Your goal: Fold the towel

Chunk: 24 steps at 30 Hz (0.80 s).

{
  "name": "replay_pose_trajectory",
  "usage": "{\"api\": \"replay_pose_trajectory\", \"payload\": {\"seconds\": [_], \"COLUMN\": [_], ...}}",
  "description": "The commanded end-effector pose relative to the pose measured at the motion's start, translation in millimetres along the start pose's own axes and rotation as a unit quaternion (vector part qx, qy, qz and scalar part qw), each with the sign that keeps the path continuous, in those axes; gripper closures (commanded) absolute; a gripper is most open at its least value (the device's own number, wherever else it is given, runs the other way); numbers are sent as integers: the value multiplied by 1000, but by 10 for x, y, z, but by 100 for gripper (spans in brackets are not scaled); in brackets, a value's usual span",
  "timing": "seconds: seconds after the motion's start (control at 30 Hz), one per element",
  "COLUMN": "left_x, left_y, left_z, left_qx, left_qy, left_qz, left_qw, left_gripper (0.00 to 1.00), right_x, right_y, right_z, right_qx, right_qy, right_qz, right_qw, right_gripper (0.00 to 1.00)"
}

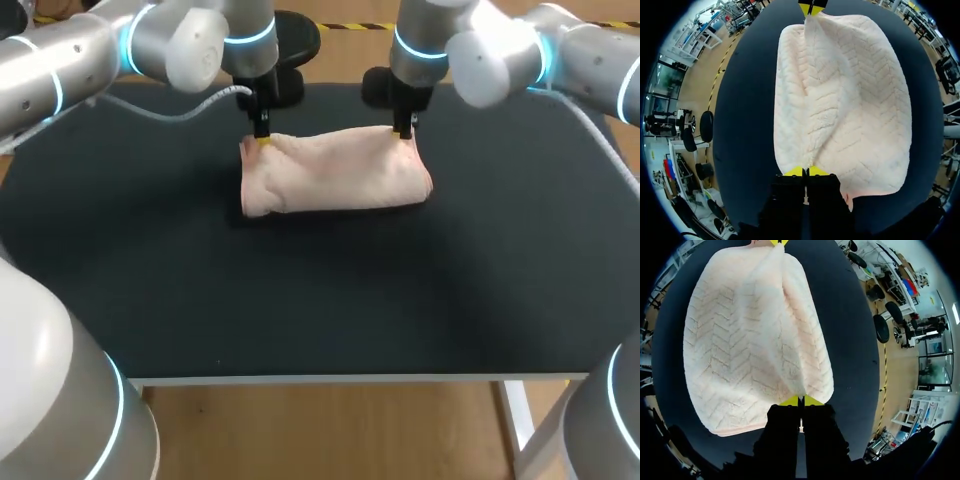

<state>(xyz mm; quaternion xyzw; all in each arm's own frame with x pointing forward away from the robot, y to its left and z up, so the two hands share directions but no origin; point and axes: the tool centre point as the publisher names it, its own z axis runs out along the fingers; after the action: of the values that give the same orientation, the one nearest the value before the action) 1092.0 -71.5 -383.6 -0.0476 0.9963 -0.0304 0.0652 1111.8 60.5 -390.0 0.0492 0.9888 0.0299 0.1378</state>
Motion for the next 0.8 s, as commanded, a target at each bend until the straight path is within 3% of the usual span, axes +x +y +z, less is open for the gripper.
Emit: {"api": "replay_pose_trajectory", "payload": {"seconds": [0.03,0.4,0.43,0.47,0.5,0.53,0.8], "left_x": [-69,-264,-271,-274,-274,-273,-242], "left_y": [38,48,40,32,23,18,154], "left_z": [-85,-34,-24,-17,-14,-13,-134], "left_qx": [0,0,1,6,8,7,31], "left_qy": [19,17,21,23,25,24,9], "left_qz": [-2,-13,-12,-5,-2,-2,-18], "left_qw": [1000,1000,1000,1000,1000,1000,999], "left_gripper": [100,100,89,50,0,0,0], "right_x": [-111,-395,-396,-391,-385,-378,-386], "right_y": [-33,-21,-14,-6,0,6,-48], "right_z": [-77,44,54,66,70,71,-98], "right_qx": [-3,8,9,10,14,16,0], "right_qy": [-4,-17,-17,-14,-13,-20,-108], "right_qz": [5,15,16,16,16,14,51], "right_qw": [1000,1000,1000,1000,1000,1000,993], "right_gripper": [100,100,100,100,25,0,0]}}
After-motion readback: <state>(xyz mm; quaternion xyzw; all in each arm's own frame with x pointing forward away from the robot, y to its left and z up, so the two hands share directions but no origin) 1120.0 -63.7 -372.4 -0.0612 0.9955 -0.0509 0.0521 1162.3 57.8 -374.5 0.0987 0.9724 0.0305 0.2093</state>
